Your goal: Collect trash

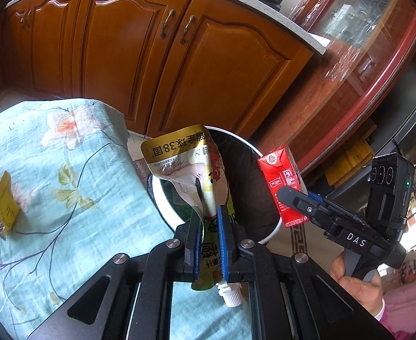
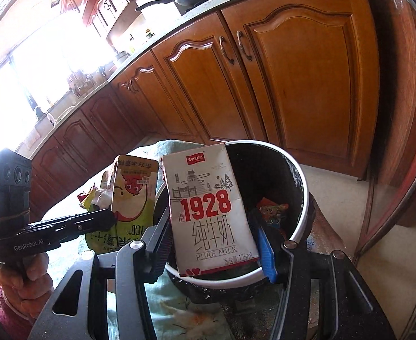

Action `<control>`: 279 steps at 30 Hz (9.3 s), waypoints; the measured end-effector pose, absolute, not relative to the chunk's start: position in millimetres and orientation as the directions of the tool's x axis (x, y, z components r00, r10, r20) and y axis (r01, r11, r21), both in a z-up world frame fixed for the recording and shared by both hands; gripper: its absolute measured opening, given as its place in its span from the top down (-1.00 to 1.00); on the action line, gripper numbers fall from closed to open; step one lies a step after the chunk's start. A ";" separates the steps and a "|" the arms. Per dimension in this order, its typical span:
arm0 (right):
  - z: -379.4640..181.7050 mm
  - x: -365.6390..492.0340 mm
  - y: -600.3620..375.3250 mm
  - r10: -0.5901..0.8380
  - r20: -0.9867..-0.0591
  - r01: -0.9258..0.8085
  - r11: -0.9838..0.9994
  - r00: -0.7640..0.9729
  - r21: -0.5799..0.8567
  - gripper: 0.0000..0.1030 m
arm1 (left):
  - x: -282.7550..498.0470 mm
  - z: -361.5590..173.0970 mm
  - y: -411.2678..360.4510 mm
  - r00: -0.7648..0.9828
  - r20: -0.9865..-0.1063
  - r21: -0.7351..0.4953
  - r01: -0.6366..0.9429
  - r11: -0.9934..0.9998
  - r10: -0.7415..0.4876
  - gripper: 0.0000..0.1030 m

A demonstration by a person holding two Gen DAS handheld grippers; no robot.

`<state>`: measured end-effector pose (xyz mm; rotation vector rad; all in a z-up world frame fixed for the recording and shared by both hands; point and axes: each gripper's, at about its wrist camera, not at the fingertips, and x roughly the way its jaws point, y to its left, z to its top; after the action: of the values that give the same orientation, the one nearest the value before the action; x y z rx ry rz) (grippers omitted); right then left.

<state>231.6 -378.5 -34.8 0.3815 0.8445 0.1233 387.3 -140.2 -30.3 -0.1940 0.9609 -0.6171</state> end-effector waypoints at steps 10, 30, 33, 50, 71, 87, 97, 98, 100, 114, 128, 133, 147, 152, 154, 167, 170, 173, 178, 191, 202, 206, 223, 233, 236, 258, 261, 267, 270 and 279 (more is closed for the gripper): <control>-42.4 245.7 -392.3 0.231 -0.729 0.066 0.933 0.645 0.354 -0.04 | 407.3 -39.9 -158.6 0.372 -0.719 -0.442 0.407 0.799 -0.587 0.84; -64.6 275.7 -400.6 0.175 -0.803 0.084 0.959 0.570 0.269 -0.04 | 462.4 -64.3 -187.3 0.261 -0.752 -0.502 0.369 0.782 -0.606 0.79; -67.1 278.9 -400.3 0.170 -0.809 0.088 0.961 0.563 0.263 -0.04 | 463.5 -65.9 -188.5 0.266 -0.755 -0.497 0.363 0.788 -0.599 0.76; -56.5 256.6 -395.9 0.239 -0.750 0.097 0.922 0.617 0.375 -0.53 | 413.7 -52.7 -141.1 0.372 -0.732 -0.484 0.305 0.820 -0.570 0.36; -59.0 251.9 -248.5 0.435 -0.709 -0.141 0.889 0.555 0.435 -0.71 | 298.4 -44.3 41.0 0.600 -0.735 -0.371 0.033 0.928 -0.315 0.15; -75.0 291.6 -171.1 0.534 -0.697 -0.205 0.840 0.479 0.502 -0.70 | 313.6 -48.1 115.9 0.618 -0.723 -0.477 -0.123 0.870 -0.308 0.01; -85.1 346.3 -140.0 0.558 -0.682 -0.186 0.819 0.473 0.542 -0.30 | 357.9 -47.3 146.4 0.658 -0.692 -0.541 -0.201 0.816 -0.297 -0.19; -89.1 352.6 -138.9 0.560 -0.684 -0.176 0.817 0.467 0.549 -0.20 | 365.4 -49.1 147.8 0.658 -0.689 -0.551 -0.206 0.808 -0.302 -0.20; -99.3 365.6 -135.8 0.568 -0.689 -0.148 0.809 0.450 0.569 -0.07 | 380.2 -55.7 148.3 0.650 -0.695 -0.561 -0.222 0.798 -0.308 -0.21; -95.2 351.7 -155.6 0.573 -0.675 -0.155 0.803 0.464 0.575 0.86 | 452.4 -99.1 121.1 0.573 -0.748 -0.543 -0.237 0.806 -0.335 0.07; -68.3 296.0 -220.2 0.535 -0.637 -0.114 0.807 0.554 0.579 0.86 | 407.7 -71.1 55.0 0.622 -0.709 -0.447 -0.032 0.894 -0.332 0.94; -57.1 278.3 -236.3 0.512 -0.633 -0.116 0.822 0.580 0.558 0.86 | 375.5 -56.3 25.3 0.632 -0.694 -0.400 0.061 0.914 -0.346 0.94; -47.8 232.1 -305.1 0.415 -0.631 -0.031 0.850 0.656 0.526 0.86 | 330.3 -23.4 -54.5 0.614 -0.686 -0.299 0.253 0.920 -0.391 0.94; -41.6 220.2 -330.6 0.378 -0.618 0.006 0.850 0.690 0.526 0.86 | 328.1 -18.0 -75.4 0.603 -0.686 -0.286 0.292 0.913 -0.408 0.94; -40.3 217.2 -339.3 0.364 -0.614 0.021 0.849 0.700 0.528 0.86 | 328.1 -16.5 -82.8 0.600 -0.685 -0.281 0.305 0.910 -0.413 0.94; -37.0 204.3 -378.9 0.313 -0.593 0.072 0.842 0.742 0.535 0.86 | 334.2 -9.3 -123.1 0.586 -0.682 -0.246 0.379 0.892 -0.437 0.94; -34.9 203.9 -383.4 0.308 -0.584 0.071 0.842 0.751 0.536 0.86 | 337.4 -8.4 -129.5 0.586 -0.681 -0.240 0.387 0.890 -0.439 0.94; -32.5 204.4 -387.8 0.303 -0.578 0.071 0.842 0.757 0.534 0.86 | 344.4 -8.3 -134.4 0.585 -0.680 -0.239 0.392 0.889 -0.441 0.94; -29.7 205.2 -391.7 0.294 -0.573 0.073 0.845 0.765 0.530 0.86 | 350.1 -9.3 -143.2 0.581 -0.673 -0.235 0.419 0.877 -0.458 0.94; -31.0 216.5 -401.5 0.275 -0.586 0.091 0.851 0.763 0.517 0.86 | 361.8 -14.0 -160.9 0.570 -0.683 -0.232 0.422 0.877 -0.455 0.94; -33.7 229.1 -405.3 0.253 -0.613 0.104 0.868 0.749 0.485 0.86 | 373.6 -18.2 -178.1 0.556 -0.704 -0.217 0.425 0.879 -0.442 0.93; -35.1 233.8 -405.0 0.244 -0.625 0.112 0.873 0.741 0.474 0.86 | 376.9 -22.7 -186.5 0.545 -0.717 -0.212 0.423 0.881 -0.435 0.93; -44.3 252.5 -404.5 0.219 -0.675 0.133 0.893 0.705 0.429 0.86 | 388.3 -28.7 -216.2 0.499 -0.756 -0.210 0.429 0.878 -0.424 0.92; -52.8 263.2 -404.0 0.212 -0.702 0.145 0.900 0.680 0.412 0.86 | 399.7 -30.4 -223.7 0.481 -0.771 -0.219 0.416 0.883 -0.418 0.91; -55.7 267.6 -404.8 0.211 -0.712 0.149 0.901 0.670 0.407 0.85 | 405.5 -32.6 -225.0 0.471 -0.776 -0.226 0.415 0.882 -0.420 0.90; -50.2 264.6 -402.6 0.240 -0.688 0.141 0.883 0.686 0.449 -0.44 | 397.8 -24.0 -199.4 0.499 -0.761 -0.254 0.358 0.898 -0.414 -0.08; -45.3 256.9 -397.4 0.249 -0.668 0.133 0.875 0.701 0.466 -0.68 | 384.0 -21.3 -188.0 0.524 -0.749 -0.255 0.338 0.906 -0.406 -0.32; -35.6 238.5 -386.5 0.257 -0.642 0.127 0.863 0.722 0.488 -0.83 | 355.4 -20.8 -161.3 0.556 -0.726 -0.284 0.294 0.913 -0.405 -0.48; -31.4 228.2 -379.0 0.260 -0.633 0.124 0.860 0.729 0.495 -0.83 | 340.4 -20.9 -148.7 0.565 -0.714 -0.305 0.280 0.910 -0.413 -0.48; -26.7 182.7 -346.9 0.256 -0.616 0.111 0.864 0.745 0.492 -0.86 | 276.2 -24.8 -104.7 0.610 -0.672 -0.349 0.239 0.906 -0.420 -0.48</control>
<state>182.7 -346.9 -26.7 0.5344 0.7345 0.0836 276.2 -104.7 -24.8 -0.2343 0.8329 -0.3841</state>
